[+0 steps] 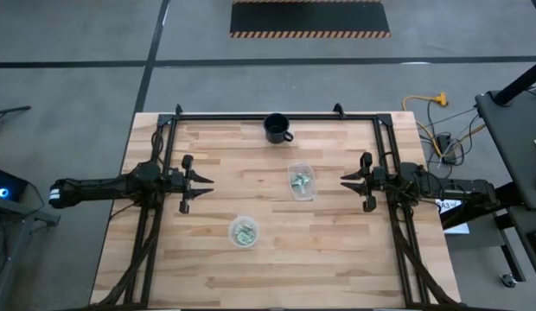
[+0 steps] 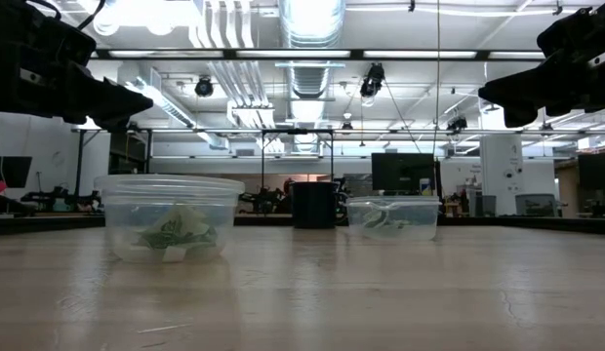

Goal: Pick and place items into bin
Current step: Return to Home Position

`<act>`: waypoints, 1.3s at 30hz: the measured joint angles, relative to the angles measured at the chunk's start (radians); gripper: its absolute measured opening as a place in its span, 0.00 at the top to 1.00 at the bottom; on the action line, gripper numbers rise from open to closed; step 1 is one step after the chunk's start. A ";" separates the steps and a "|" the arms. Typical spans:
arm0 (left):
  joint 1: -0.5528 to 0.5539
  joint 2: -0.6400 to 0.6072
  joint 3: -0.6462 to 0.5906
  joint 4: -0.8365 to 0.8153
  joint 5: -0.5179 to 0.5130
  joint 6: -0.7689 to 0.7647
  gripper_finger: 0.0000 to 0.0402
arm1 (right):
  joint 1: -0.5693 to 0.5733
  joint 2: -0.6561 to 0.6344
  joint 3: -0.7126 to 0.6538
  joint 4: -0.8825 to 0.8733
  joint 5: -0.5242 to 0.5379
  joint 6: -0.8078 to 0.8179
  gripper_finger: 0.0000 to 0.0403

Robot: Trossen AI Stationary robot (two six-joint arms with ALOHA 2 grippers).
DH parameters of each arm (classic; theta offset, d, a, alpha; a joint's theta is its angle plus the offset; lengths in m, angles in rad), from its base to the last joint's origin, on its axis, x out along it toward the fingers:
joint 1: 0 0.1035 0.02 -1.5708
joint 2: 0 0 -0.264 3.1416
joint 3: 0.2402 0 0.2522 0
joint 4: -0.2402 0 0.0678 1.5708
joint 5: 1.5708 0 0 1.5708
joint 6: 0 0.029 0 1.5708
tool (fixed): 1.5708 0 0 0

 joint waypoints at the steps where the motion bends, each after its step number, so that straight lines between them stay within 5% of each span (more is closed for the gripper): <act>1: 0.000 0.000 0.000 0.000 0.000 0.000 0.77 | 0.000 0.000 0.000 0.000 0.000 0.001 0.82; 39: 0.000 0.004 0.000 0.000 0.000 0.000 0.77 | -0.041 -0.019 0.001 0.005 -0.006 0.001 0.82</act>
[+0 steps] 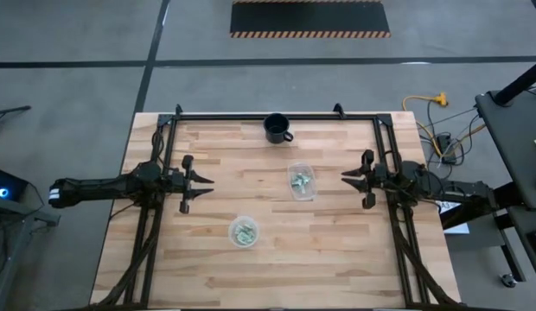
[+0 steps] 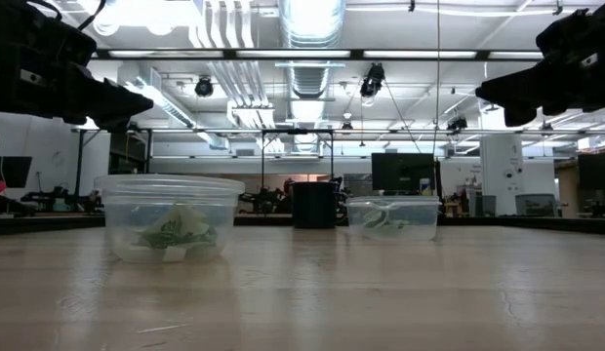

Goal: Pick and place items into bin
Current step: Return to Home Position

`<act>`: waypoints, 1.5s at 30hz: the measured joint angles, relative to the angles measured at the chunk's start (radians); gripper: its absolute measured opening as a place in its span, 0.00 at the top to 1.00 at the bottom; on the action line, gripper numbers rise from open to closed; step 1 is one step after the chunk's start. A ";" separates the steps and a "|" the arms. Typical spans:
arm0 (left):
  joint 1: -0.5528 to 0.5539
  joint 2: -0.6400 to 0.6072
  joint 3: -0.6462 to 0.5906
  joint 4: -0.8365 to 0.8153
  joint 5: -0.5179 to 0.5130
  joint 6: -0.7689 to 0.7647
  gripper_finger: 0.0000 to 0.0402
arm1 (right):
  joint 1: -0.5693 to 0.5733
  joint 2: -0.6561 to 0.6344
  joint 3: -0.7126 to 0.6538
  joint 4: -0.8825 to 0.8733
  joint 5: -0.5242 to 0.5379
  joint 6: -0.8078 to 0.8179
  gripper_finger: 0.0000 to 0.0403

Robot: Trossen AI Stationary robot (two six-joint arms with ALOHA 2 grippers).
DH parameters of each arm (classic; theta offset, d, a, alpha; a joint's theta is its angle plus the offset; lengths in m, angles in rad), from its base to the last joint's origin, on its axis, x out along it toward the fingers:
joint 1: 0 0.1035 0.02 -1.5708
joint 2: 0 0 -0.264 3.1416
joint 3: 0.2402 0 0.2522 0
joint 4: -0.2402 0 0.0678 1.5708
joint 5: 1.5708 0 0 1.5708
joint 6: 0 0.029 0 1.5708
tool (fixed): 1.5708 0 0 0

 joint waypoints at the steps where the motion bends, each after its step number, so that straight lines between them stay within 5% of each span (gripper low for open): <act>1: 0.000 0.003 0.000 0.002 0.000 0.000 0.77 | -0.017 0.000 0.000 -0.002 0.000 -0.001 0.82; 9: 0.000 0.005 0.000 0.001 0.000 0.000 0.77 | -0.133 0.002 0.000 0.000 0.005 0.000 0.82; 45: 0.000 0.006 0.000 0.001 0.000 0.000 0.77 | -0.132 0.006 0.000 0.000 0.006 -0.002 0.82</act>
